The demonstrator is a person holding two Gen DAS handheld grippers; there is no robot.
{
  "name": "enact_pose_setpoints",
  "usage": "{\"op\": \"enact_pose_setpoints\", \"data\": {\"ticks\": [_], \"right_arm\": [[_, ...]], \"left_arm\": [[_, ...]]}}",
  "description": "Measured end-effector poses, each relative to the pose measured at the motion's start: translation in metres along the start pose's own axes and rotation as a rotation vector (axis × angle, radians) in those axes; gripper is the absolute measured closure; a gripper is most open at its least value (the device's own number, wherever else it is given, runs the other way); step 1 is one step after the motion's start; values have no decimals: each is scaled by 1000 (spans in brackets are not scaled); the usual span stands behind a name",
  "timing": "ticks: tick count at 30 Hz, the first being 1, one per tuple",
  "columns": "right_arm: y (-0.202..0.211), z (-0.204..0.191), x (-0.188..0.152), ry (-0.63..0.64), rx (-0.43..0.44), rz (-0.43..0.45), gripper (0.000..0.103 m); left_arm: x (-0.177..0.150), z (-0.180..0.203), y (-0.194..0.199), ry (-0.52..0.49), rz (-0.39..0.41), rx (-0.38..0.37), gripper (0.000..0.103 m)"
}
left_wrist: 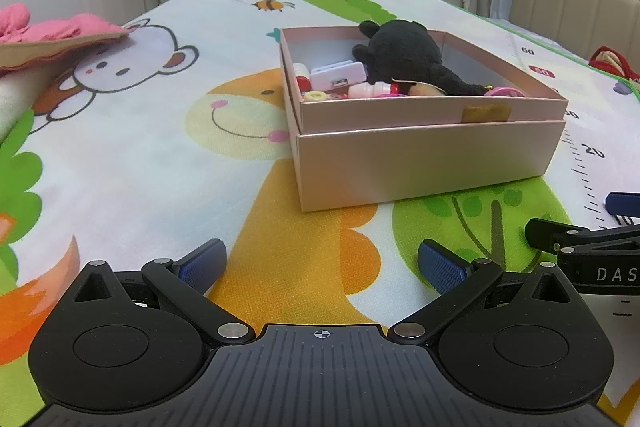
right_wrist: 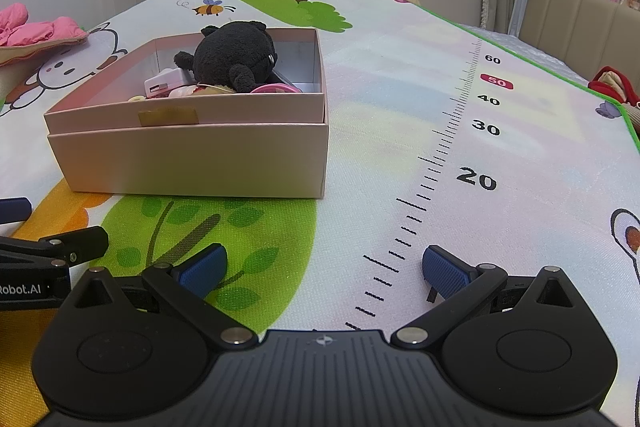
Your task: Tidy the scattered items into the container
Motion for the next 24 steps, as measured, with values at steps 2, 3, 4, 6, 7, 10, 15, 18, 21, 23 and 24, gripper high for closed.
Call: {"op": "enact_pose_setpoints", "data": {"ticks": [2, 3, 4, 6, 7, 10, 15, 18, 21, 23, 24], "right_arm": [[0, 0, 0, 0, 0, 0, 0], [0, 0, 0, 0, 0, 0, 0], [0, 0, 0, 0, 0, 0, 0], [0, 0, 0, 0, 0, 0, 0], [0, 0, 0, 0, 0, 0, 0], [0, 0, 0, 1, -1, 0, 0], [0, 0, 0, 0, 0, 0, 0], [0, 0, 0, 0, 0, 0, 0], [0, 0, 0, 0, 0, 0, 0], [0, 0, 0, 0, 0, 0, 0], [0, 0, 0, 0, 0, 0, 0]], "left_arm": [[1, -1, 1, 9, -11, -3, 0], [1, -1, 1, 24, -22, -6, 0], [1, -2, 2, 39, -31, -7, 0], [1, -2, 3, 63, -53, 3, 0], [1, -2, 3, 66, -65, 12, 0], [0, 1, 3, 35, -78, 34, 0], [-2, -1, 4, 50, -69, 22, 0], [-1, -1, 4, 56, -68, 19, 0], [-1, -2, 4, 56, -62, 23, 0], [-1, -2, 5, 57, -54, 24, 0], [-2, -1, 5, 56, -49, 25, 0]]}}
Point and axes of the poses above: each gripper's, at about its wrist camera, not at the fingertips, and y roughly against the way its jaws point, z to its right, x to its top, the point moved 8 cm from there along -y, roughly the way its jaws point, and after that the axes turned 14 degrees about z, right-handed, at the moved point
